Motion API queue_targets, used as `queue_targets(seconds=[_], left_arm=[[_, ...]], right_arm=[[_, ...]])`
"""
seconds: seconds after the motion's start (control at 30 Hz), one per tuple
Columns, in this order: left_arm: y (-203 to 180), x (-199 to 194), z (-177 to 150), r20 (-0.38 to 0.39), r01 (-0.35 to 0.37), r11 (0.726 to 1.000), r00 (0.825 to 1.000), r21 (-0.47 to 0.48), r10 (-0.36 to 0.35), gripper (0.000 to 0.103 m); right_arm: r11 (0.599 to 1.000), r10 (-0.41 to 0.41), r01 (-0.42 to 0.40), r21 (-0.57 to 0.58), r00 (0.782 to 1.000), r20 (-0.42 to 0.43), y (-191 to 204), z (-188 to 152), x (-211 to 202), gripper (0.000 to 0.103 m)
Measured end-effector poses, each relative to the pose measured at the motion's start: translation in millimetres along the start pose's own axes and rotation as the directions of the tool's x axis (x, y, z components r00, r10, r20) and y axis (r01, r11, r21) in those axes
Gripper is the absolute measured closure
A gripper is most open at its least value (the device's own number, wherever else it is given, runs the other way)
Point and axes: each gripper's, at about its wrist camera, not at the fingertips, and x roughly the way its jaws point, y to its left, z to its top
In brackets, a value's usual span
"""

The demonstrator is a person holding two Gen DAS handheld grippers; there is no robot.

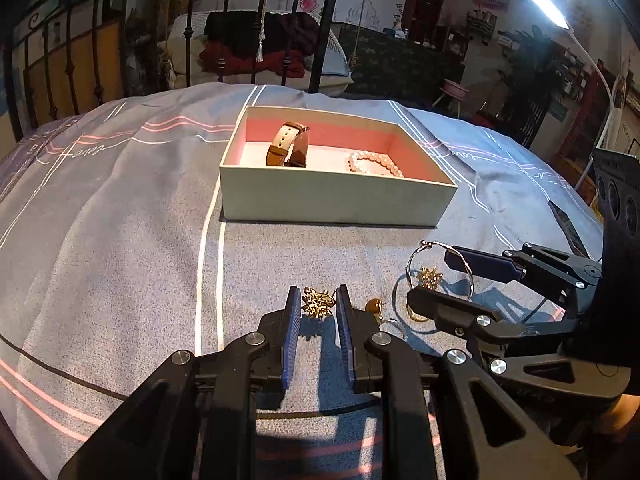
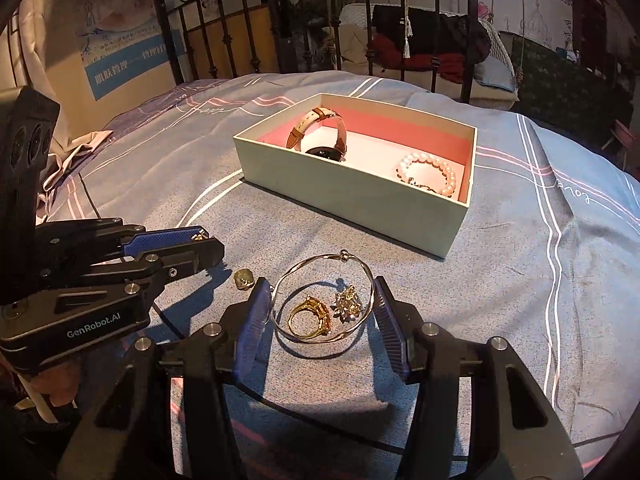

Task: Organize jewelry
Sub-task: 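Carry brooch and bangle into the box and open both tools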

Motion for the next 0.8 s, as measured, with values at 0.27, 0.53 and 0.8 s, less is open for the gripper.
queue_targets(seconds=[0.27,0.53,0.8], left_arm=[[-5.0,-1.7,42.6,0.071,0.008,1.0,0.997,0.01,-0.009,0.085],[-1.5,19.7,104.7,0.068,0.009,1.0,0.998,-0.006,-0.009,0.085],[-0.8,53.4,148.5,0.021,-0.04,0.999,0.999,0.037,0.039,0.085]], right_arm=[[0.999,-0.021,0.019,0.031,0.998,0.061,-8.7,19.4,-6.2,0.05],[0.997,-0.074,0.071,0.029,0.992,0.103,-27.3,69.5,4.4,0.05],[0.994,-0.104,0.101,0.036,0.99,0.091,-41.4,104.4,24.6,0.05]])
